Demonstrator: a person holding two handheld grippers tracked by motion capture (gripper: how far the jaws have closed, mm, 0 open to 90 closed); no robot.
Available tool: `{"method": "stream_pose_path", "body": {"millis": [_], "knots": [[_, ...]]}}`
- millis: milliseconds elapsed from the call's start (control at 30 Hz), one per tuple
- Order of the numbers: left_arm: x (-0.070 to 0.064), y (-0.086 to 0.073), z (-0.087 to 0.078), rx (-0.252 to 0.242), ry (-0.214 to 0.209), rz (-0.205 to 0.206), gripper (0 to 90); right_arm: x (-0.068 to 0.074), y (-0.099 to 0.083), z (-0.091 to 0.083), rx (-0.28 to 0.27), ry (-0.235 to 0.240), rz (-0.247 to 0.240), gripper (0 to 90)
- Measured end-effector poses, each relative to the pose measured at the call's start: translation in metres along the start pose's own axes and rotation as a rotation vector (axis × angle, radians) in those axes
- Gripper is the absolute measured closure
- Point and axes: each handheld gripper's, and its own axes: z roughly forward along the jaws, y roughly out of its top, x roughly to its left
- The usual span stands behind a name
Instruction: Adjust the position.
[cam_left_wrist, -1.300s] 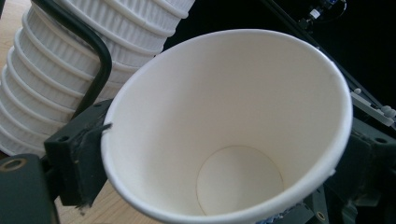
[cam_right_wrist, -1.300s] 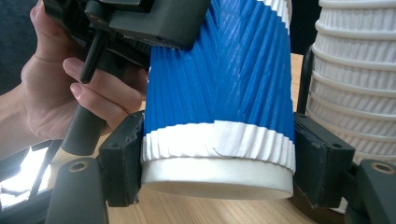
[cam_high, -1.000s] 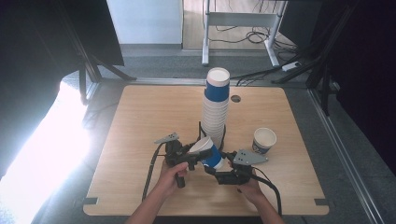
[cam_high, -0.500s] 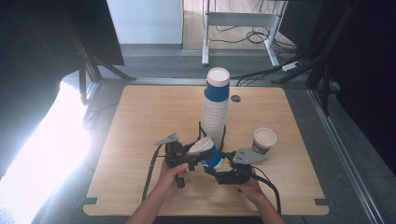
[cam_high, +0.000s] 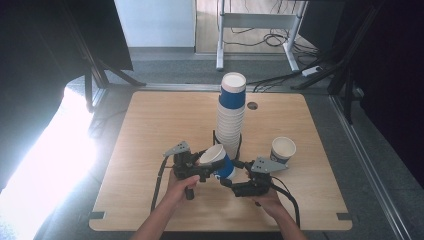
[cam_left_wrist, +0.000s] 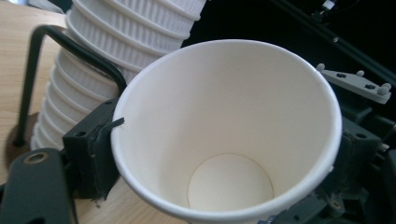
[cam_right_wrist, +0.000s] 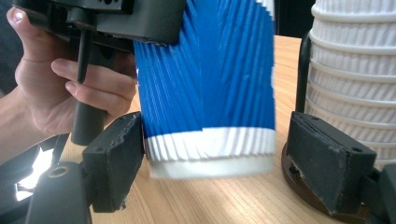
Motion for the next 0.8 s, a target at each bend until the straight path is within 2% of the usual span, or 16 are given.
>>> {"method": "stream_pose_path", "body": {"millis": [100,367,633,800], "knots": [[-0.002,0.002,-0.003,0.010,0.018,0.035,15.7,0.000,0.001,-0.002,-0.002,-0.003,0.002,18.7],[-0.011,0.006,-0.005,0.073,0.094,0.177,15.7,0.000,0.002,-0.008,0.003,-0.007,0.000,17.5],[-0.026,0.001,0.000,0.180,0.207,0.374,15.6,0.002,-0.001,-0.014,0.057,0.009,-0.005,15.3],[-0.033,-0.004,0.004,0.232,0.255,0.477,15.6,0.005,-0.005,-0.015,0.094,0.003,-0.025,13.9]]}}
